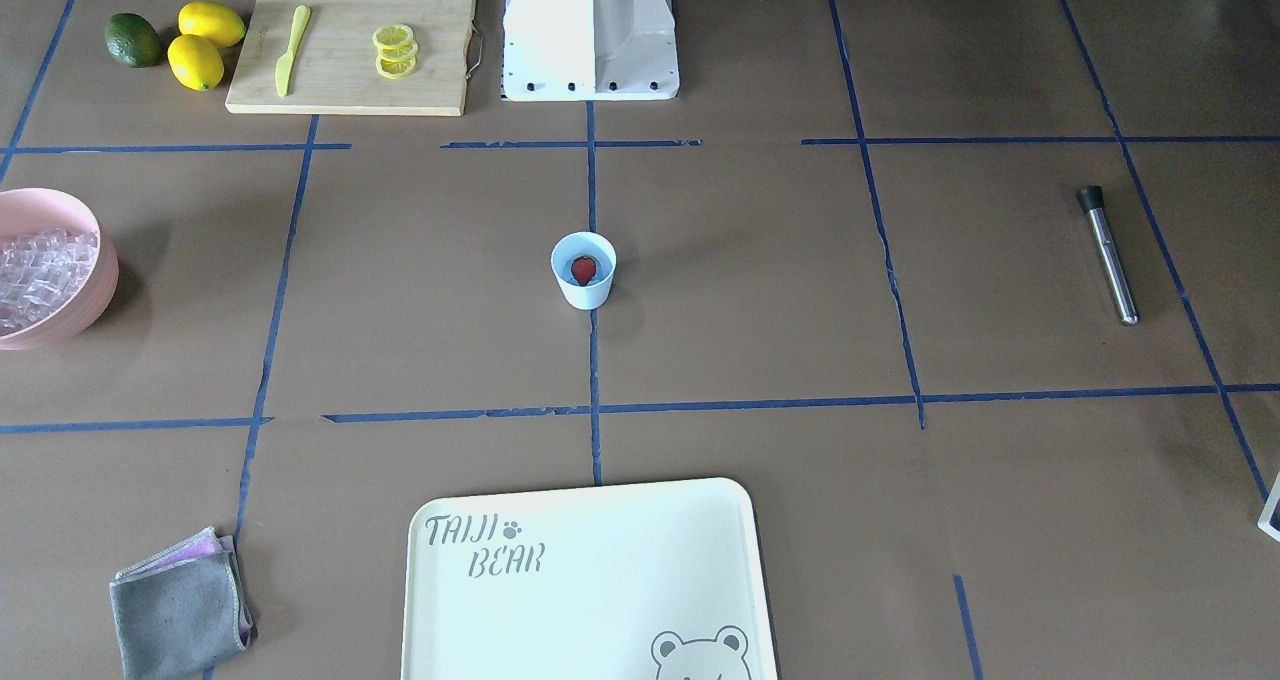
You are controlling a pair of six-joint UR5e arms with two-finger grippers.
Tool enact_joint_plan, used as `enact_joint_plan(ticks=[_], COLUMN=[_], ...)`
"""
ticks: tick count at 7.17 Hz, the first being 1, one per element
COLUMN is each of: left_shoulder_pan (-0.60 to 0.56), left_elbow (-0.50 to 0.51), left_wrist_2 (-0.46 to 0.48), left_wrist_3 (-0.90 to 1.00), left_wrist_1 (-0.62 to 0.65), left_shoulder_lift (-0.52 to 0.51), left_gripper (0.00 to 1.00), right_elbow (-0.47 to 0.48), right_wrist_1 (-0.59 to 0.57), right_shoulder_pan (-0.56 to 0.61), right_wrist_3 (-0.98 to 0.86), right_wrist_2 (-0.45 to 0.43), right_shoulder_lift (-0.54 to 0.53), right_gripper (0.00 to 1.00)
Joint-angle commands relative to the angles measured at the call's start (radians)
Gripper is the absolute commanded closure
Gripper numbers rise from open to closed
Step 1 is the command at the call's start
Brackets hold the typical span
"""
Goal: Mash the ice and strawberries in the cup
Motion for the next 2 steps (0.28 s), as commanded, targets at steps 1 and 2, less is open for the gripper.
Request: enact_joint_plan(ticks=[1, 2], left_shoulder_pan=[0.000, 0.002], left_elbow=[-0.001, 0.004], left_wrist_2=[0.000, 0.003], left_wrist_3=[0.000, -0.002], left_wrist_1=[0.000, -0.003], left_shoulder_lift=[-0.001, -0.003], left_gripper=[0.00, 0.00], right_elbow=[0.001, -0.004], right_wrist_1=[0.001, 0.001], right_shoulder_pan=[0.000, 0.000], right_wrist_3=[0.000, 0.000], right_wrist_2=[0.000, -0.001], right_shoulder_lift=[-0.001, -0.003], right_gripper=[0.00, 0.00])
